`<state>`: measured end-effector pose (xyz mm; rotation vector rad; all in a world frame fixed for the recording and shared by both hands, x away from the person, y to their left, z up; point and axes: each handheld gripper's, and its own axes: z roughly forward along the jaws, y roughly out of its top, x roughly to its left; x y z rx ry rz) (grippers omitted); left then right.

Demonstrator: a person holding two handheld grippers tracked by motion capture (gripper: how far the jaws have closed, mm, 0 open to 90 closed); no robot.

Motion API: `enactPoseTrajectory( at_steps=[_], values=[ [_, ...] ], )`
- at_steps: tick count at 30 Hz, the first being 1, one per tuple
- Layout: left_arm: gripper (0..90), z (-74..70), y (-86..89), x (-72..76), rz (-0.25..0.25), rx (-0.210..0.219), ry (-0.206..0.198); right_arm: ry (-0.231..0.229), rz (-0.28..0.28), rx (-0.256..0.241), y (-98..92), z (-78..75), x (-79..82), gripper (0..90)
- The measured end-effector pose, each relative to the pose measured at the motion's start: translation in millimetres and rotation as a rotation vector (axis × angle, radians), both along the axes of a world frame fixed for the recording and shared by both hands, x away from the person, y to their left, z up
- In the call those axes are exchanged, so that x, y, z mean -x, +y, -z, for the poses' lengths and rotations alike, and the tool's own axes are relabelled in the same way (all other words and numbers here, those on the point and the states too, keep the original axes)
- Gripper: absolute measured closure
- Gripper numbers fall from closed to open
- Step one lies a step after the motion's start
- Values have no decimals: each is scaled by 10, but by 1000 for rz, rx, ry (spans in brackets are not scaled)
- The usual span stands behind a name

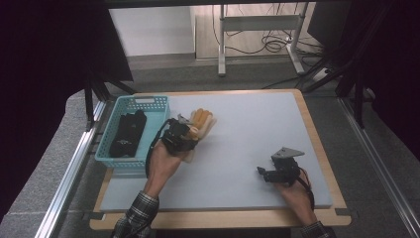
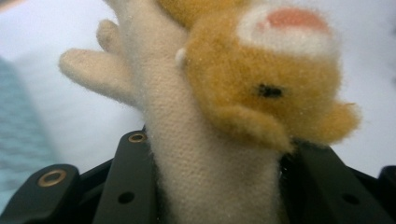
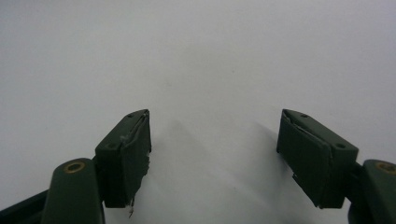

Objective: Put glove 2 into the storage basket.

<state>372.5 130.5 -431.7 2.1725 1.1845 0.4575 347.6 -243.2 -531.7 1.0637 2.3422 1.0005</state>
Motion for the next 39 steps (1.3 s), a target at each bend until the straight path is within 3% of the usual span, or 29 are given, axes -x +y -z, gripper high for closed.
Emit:
enactPoseTrajectory(
  at_steps=[9, 19, 28, 33, 39],
  values=[
    [595, -256, 544, -90, -127, -9, -41, 1, 0, 0, 0, -1, 1, 254],
    [587, -257, 1152, -194, -260, -19, -31, 0, 0, 0, 0, 0, 1, 254],
    [579, -3, 1531, -365, -337, -20, 44, 0, 1, 0, 1, 0, 1, 254],
    [572, 256, 1546, -509, -346, -16, 113, 0, 0, 0, 1, 0, 0, 254],
    [569, 469, 1477, -702, -343, -46, 186, 0, 0, -1, 1, 0, 0, 254]
  ],
)
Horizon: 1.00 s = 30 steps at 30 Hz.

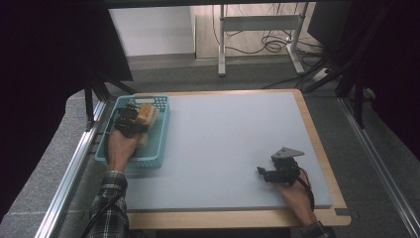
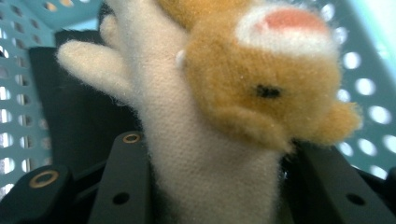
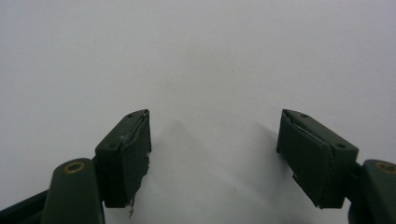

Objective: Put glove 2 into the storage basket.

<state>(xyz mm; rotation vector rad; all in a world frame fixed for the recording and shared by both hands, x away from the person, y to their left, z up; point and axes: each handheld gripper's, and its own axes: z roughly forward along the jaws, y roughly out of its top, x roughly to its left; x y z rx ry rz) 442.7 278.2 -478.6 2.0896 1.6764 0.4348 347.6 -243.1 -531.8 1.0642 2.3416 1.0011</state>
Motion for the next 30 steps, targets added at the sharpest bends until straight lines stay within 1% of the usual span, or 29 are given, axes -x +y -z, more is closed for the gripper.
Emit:
enactPoseTrajectory(
  at_steps=[4, 8, 11, 13, 15, 16, 17, 20, 22, 23, 24, 26, 27, 29, 30],
  values=[
    [568, 98, -74, -121, 5, -14, 40, 0, 0, 0, 0, 0, 0, 254],
    [562, 175, -145, -223, 15, -19, 65, 0, 0, 0, 0, 0, 0, 254],
    [534, 233, -187, -292, 33, -34, 102, 0, 0, -1, -1, 0, 0, 254],
    [467, 282, -217, -328, 57, -49, 134, 0, -1, -1, -1, 0, 0, 253],
    [333, 326, -238, -352, 63, -72, 167, 0, -1, -1, -1, 0, 0, 253],
    [268, 339, -236, -358, 64, -70, 183, 0, -1, -1, -1, 0, 0, 253],
    [229, 338, -229, -357, 63, -64, 191, 1, -1, -1, -1, 0, 0, 253],
    [139, 272, -186, -327, 43, -53, 195, 0, -1, -1, -1, 0, 0, 253],
    [72, 178, -146, -283, 25, -63, 171, 0, -1, 0, 0, 0, 0, 253],
    [58, 120, -119, -255, 18, -70, 153, 0, -1, -1, 0, 0, 0, 253],
    [47, 61, -86, -227, 13, -67, 135, 0, -1, 0, 0, 0, 0, 253],
    [52, -30, -30, -179, 10, -56, 103, 0, 0, 0, 0, 0, 0, 253],
    [64, -77, -2, -145, 6, -45, 79, 0, -1, 0, 1, 0, 0, 253],
    [145, -107, 17, -103, 16, -38, 53, 0, -1, 0, 0, 0, 0, 253],
    [192, -102, 15, -94, 18, -40, 50, 0, -1, 0, 1, 0, 0, 253]
  ],
)
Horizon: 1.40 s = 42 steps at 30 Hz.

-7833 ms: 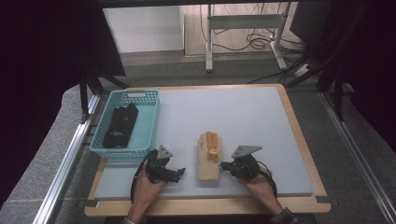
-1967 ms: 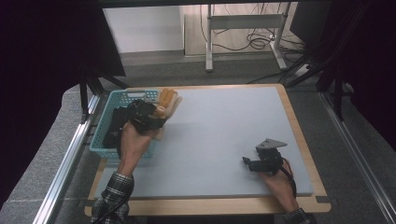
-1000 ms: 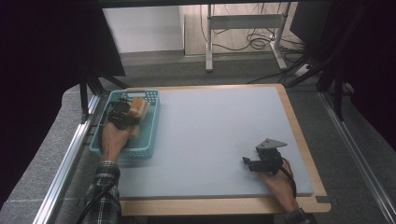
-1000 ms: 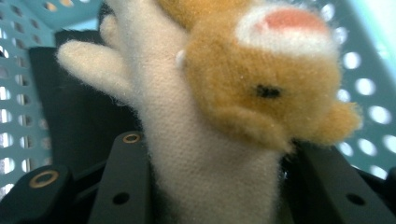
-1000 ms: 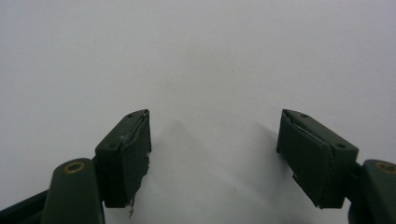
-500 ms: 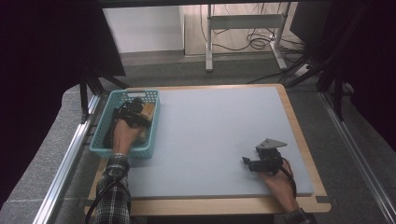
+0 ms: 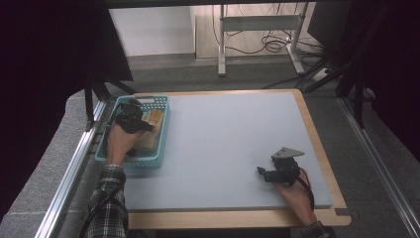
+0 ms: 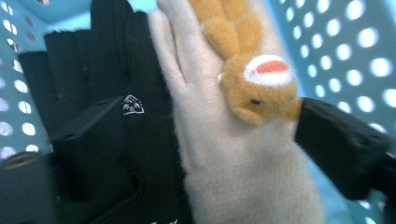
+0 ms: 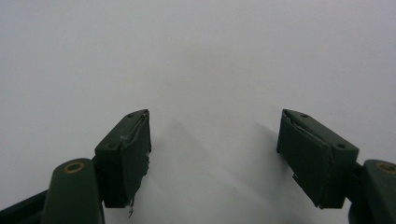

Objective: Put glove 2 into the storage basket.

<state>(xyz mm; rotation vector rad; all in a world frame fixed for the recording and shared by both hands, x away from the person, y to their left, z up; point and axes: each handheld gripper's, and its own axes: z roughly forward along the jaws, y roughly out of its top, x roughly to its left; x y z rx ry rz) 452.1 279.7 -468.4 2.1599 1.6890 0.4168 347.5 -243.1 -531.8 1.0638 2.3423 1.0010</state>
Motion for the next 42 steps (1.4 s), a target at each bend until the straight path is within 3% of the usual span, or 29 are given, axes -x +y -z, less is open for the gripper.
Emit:
enactPoseTrajectory(
  at_steps=[2, 5, 6, 9, 13, 16, 19, 24, 31, 42],
  values=[
    [305, 37, -13, -3, 7, 16, 0, 0, 0, 0, 0, 0, 0, 253],
    [409, 115, -30, -60, 20, 96, 28, 0, 0, 0, 0, 0, 0, 253],
    [418, 147, -49, -89, 18, 110, 46, 0, 0, 0, 0, 0, 0, 253],
    [421, 232, -132, -159, 25, 95, 102, 0, 0, 0, 0, 0, 0, 253],
    [427, 243, -191, -182, 53, 181, 107, 0, 0, -1, -1, 0, 0, 253],
    [423, 239, -265, -182, 60, 131, 108, 0, 0, -1, -1, 0, 0, 252],
    [407, 220, -243, -182, 57, 137, 106, 0, 0, 0, -1, 0, 0, 252],
    [255, 175, -169, -136, 46, 112, 56, 0, 0, -1, -1, 0, 0, 252],
    [140, 127, -61, -55, 24, 113, 1, 0, 0, 0, -1, 0, 0, 252],
    [74, 48, 74, 74, 17, 125, -42, 0, 0, 0, 0, 0, 0, 252]
  ],
)
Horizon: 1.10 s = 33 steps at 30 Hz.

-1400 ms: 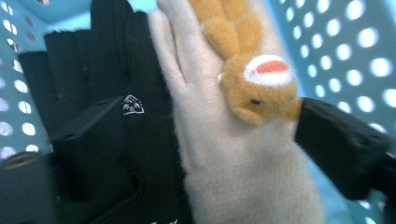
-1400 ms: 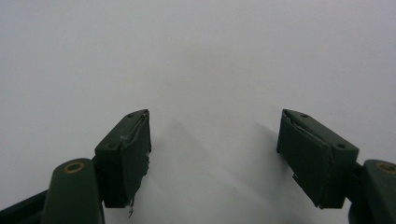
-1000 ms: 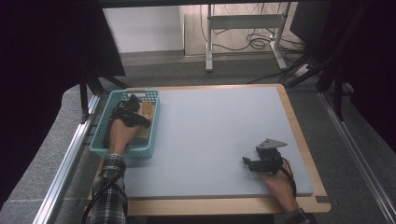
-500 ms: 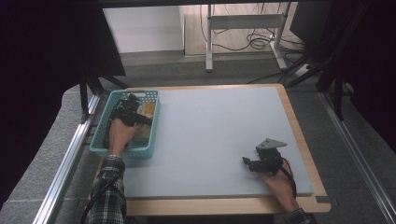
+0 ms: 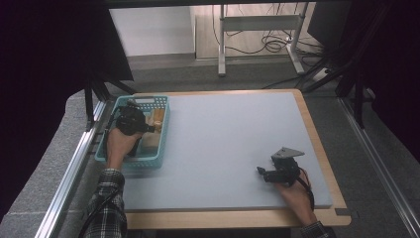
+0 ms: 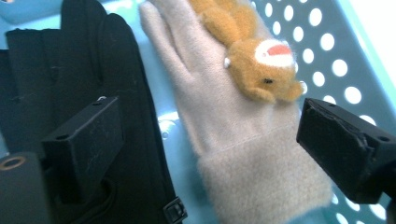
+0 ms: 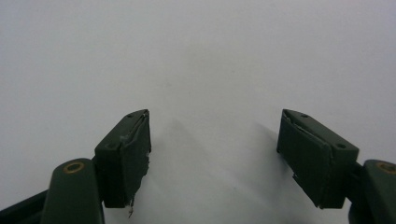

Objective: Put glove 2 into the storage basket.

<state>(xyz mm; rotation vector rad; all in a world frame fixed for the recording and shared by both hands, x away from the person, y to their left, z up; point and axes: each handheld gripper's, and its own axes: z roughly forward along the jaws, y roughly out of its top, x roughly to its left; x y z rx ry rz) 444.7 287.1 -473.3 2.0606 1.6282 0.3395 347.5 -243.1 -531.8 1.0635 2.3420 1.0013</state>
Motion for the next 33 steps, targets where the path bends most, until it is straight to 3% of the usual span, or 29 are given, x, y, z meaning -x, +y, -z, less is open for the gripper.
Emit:
enactPoseTrajectory(
  at_steps=[18, 33],
  values=[
    [35, -156, 97, 230, 10, 7, -100, -1, 0, 1, 1, 0, 0, 251],
    [28, -345, 37, 410, 46, 24, -183, -1, 0, 1, 1, 0, 1, 251]
  ],
)
